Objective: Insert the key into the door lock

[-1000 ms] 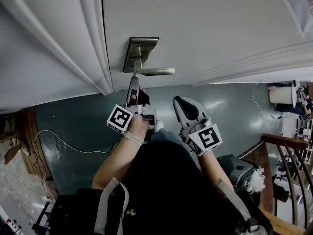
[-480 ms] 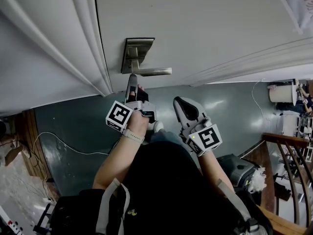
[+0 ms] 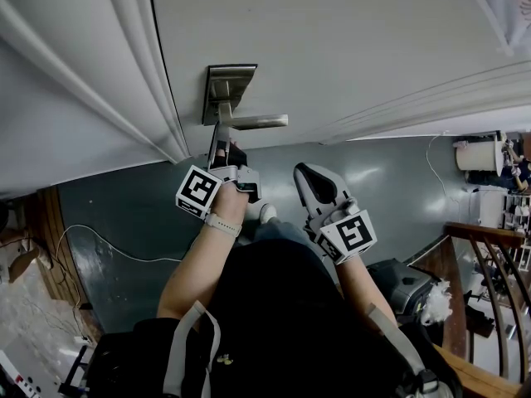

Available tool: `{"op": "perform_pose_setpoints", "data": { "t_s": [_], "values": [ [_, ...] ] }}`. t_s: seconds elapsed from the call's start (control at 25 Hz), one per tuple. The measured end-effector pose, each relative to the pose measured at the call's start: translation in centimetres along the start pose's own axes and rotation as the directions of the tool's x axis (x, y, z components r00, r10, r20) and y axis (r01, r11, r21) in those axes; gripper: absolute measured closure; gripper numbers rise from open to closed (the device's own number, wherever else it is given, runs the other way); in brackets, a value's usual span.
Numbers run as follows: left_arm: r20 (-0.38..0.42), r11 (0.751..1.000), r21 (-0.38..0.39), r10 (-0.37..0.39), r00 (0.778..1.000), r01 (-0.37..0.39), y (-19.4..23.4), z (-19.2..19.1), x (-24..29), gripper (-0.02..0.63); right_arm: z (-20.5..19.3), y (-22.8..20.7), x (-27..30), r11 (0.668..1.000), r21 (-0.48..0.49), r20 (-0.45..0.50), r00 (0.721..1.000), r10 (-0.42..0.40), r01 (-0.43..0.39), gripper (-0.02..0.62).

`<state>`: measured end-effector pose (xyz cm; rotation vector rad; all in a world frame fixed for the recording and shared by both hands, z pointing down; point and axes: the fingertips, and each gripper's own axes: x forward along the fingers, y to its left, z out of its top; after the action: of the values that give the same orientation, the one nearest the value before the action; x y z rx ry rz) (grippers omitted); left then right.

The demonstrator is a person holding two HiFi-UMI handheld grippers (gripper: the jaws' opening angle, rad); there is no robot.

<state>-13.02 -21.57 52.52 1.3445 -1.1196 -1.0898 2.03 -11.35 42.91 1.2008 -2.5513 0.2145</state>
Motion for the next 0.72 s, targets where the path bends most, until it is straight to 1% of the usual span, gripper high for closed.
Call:
{"op": "perform_pose_setpoints", "data": {
  "t_s": [0.28,0.4,0.6,0.72],
  "values": [
    [-0.017,0.999,0.032,0.0,1.0,0.001,0.33,-0.02,0.08,0.58,0.08,-0.18,0.24,1.0,0.002,0.002,1.0,0.001,-0.001,0.571],
    [-0.022,1.0,0.022,-0.022,1.0,0.022,-0.08,-0.06,0.15,0.58,0.13,-0.02,0.23,1.0,0.001,0.003,1.0,0.005,-0.005,0.571],
    [-0.042,0.998,0.042,-0.051,0.998,0.053,-0.4,0.01,-0.27,0.58,0.03,0.4,0.29,1.0,0.001,0.003,1.0,0.014,-0.014,0.571],
    [-0.05,0.997,0.028,-0.068,0.996,0.07,-0.05,-0.12,-0.66,0.578,-0.18,0.34,0.39,1.0,0.001,-0.001,1.0,0.016,-0.016,0.571]
  ]
}}
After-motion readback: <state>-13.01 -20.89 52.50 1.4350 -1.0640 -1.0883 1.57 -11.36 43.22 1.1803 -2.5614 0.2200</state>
